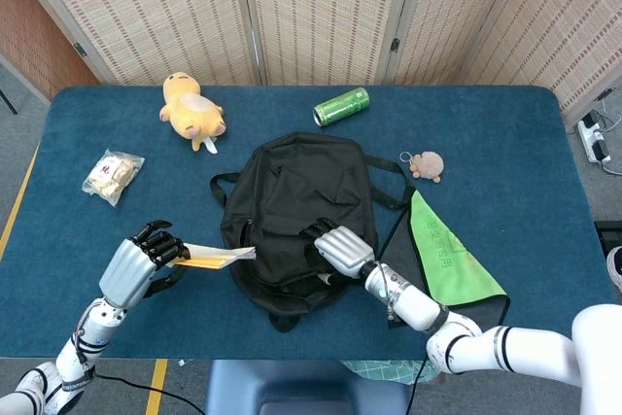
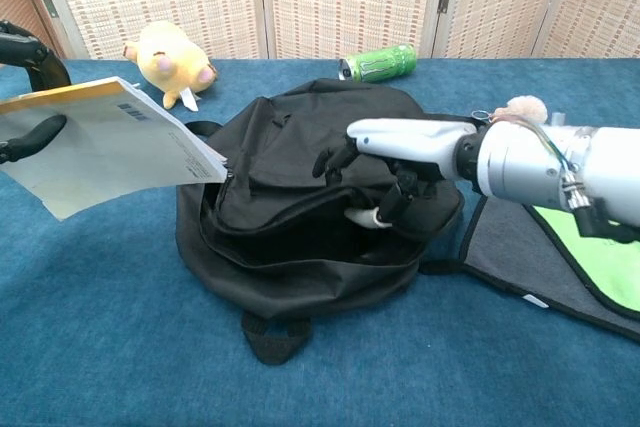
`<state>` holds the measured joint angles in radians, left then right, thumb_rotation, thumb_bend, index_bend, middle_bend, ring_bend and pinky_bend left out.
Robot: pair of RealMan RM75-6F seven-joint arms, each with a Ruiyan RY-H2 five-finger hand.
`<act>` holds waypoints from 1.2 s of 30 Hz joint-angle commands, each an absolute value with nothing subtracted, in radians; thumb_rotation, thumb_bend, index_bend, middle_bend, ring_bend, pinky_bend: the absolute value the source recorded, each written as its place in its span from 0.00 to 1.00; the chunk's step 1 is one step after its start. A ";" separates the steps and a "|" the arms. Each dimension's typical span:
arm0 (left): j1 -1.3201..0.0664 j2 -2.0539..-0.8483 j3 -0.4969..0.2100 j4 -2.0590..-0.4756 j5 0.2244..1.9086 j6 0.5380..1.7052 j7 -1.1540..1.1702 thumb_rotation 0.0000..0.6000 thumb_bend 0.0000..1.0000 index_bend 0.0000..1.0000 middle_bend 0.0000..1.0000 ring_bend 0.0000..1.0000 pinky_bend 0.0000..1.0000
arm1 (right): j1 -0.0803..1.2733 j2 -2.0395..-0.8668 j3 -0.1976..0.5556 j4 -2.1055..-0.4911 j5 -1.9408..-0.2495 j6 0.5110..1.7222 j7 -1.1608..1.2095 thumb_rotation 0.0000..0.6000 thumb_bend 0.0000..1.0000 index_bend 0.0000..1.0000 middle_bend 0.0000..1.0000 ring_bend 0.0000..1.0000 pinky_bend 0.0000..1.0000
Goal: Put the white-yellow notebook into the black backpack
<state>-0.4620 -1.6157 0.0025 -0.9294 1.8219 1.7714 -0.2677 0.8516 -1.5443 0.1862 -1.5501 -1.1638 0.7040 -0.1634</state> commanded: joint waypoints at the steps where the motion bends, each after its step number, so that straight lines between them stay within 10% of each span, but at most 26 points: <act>1: -0.470 -1.624 0.008 -0.916 1.840 1.784 -0.278 1.00 0.48 0.67 0.65 0.56 0.37 | 0.865 -1.563 0.219 -1.535 -1.107 0.729 -0.177 1.00 0.55 0.65 0.25 0.16 0.07; 22: -0.676 -1.694 0.018 -0.897 2.069 1.842 -0.148 1.00 0.48 0.68 0.69 0.61 0.55 | 0.902 -1.677 0.412 -1.559 -0.809 0.972 -0.184 1.00 0.64 0.64 0.27 0.21 0.14; 36: -0.758 -1.713 0.011 -0.967 2.105 1.794 -0.044 1.00 0.48 0.69 0.70 0.62 0.57 | 0.922 -1.663 0.483 -1.540 -0.735 0.920 -0.091 1.00 0.66 0.61 0.27 0.23 0.14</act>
<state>-0.7564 -1.7147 0.0086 -0.9620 2.1031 1.7958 -0.0494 0.9202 -1.6680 0.4762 -1.5426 -0.7439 0.9319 -0.1019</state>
